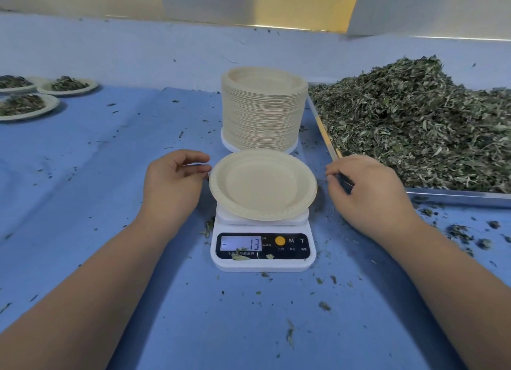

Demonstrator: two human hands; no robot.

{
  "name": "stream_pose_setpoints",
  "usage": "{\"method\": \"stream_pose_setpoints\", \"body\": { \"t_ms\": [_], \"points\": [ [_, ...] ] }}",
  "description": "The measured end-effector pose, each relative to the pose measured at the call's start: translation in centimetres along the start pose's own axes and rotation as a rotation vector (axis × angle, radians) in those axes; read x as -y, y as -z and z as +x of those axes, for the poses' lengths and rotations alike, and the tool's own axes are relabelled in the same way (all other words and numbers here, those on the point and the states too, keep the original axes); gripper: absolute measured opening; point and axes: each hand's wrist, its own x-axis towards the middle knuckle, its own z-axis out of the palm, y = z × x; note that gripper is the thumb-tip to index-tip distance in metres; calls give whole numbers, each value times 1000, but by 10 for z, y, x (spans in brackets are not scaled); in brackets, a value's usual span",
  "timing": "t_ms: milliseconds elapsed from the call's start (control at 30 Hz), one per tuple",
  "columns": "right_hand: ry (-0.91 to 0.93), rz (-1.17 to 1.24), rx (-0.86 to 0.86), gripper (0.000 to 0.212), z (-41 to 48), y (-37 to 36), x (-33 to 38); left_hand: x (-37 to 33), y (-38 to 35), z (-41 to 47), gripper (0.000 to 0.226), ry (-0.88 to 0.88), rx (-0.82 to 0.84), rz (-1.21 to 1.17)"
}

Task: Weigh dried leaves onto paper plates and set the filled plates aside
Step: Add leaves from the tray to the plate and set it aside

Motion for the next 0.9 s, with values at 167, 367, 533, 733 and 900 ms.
{"method": "stream_pose_setpoints", "body": {
  "t_ms": [167, 367, 533, 733, 900],
  "points": [
    [-71, 13, -9, 17, -1, -3, 0, -3, -1, 0, 35, 45, 4, -113],
    [-116, -8, 8, 20, -1, -4, 0, -4, -1, 1, 34, 87, 26, -187],
    [-124, -21, 24, 22, -1, -5, 0, -3, -2, 1, 33, 100, 27, -199],
    [-128, -29, 33, 23, -1, -6, -1, -2, -4, 1, 30, 140, 30, -187],
    [-133, -28, 37, 23, 0, -6, -2, -3, -5, 1, 28, 170, 30, -192]
  ]
}}
